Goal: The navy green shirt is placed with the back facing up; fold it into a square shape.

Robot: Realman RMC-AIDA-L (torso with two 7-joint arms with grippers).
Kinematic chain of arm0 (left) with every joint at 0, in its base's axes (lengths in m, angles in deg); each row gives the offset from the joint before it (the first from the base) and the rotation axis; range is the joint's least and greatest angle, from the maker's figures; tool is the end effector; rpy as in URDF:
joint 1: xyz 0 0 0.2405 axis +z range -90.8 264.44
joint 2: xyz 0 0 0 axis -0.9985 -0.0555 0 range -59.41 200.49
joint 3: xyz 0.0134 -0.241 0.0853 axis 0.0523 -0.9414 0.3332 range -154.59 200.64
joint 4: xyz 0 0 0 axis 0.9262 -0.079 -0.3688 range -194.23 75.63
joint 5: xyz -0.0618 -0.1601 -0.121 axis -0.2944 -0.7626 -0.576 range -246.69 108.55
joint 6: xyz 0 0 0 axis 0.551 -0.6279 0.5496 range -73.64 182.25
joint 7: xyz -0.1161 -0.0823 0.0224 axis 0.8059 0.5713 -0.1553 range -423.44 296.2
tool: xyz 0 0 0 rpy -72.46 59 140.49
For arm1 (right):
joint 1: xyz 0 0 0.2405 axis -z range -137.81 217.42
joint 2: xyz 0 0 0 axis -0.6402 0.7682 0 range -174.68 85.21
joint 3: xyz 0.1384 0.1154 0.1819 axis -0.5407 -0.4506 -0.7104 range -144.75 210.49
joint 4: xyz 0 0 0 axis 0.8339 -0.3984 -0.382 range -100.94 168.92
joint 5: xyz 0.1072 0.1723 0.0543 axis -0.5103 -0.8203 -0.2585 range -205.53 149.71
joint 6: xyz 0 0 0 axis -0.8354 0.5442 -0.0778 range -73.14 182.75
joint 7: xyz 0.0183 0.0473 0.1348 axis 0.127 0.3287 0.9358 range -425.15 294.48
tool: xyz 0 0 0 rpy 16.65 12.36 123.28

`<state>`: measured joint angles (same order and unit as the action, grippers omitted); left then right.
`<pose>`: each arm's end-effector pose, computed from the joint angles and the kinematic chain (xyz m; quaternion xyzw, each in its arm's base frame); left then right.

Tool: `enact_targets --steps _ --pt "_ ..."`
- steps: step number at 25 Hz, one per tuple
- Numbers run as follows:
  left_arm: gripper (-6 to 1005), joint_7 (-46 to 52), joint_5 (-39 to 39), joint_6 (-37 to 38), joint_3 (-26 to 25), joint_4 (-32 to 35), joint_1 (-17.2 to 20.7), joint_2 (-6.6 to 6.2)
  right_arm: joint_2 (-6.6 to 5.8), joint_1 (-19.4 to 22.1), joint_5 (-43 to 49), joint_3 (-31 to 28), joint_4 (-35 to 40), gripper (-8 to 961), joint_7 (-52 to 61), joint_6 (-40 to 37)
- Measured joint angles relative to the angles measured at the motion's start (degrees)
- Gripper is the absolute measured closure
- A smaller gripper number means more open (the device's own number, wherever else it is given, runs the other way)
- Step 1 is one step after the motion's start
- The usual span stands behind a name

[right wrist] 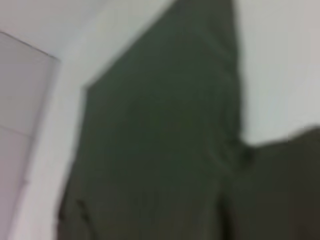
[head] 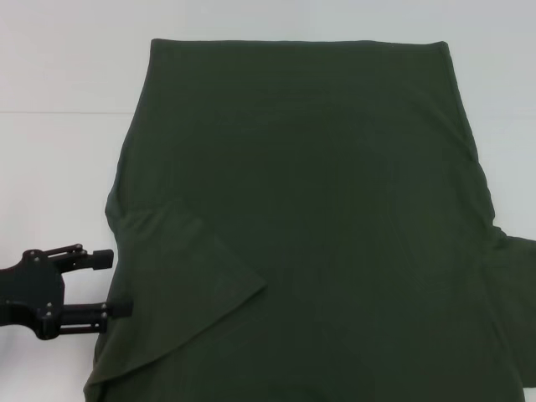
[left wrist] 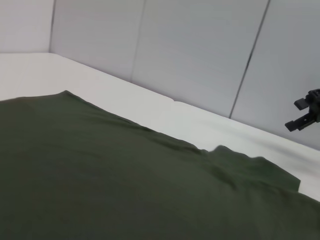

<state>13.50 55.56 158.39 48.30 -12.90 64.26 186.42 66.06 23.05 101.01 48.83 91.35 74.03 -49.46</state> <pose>-0.3154 0.2769 0.0653 -0.9376 -0.2257 -0.2151 0.1538 0.3640 0.2473 0.1517 -0.6597 0.6856 0.2465 0.1845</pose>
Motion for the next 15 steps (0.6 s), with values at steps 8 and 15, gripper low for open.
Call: enact_targets --steps 8,15 --pt "148 -0.2 -0.1 -0.8 0.2 0.0 -0.3 0.25 -0.22 -1.0 11.0 -0.8 1.4 35 1.9 1.6" --pt "148 0.0 -0.3 -0.7 0.0 0.0 -0.6 0.09 -0.38 -5.7 19.4 -0.4 1.4 38 2.1 3.3"
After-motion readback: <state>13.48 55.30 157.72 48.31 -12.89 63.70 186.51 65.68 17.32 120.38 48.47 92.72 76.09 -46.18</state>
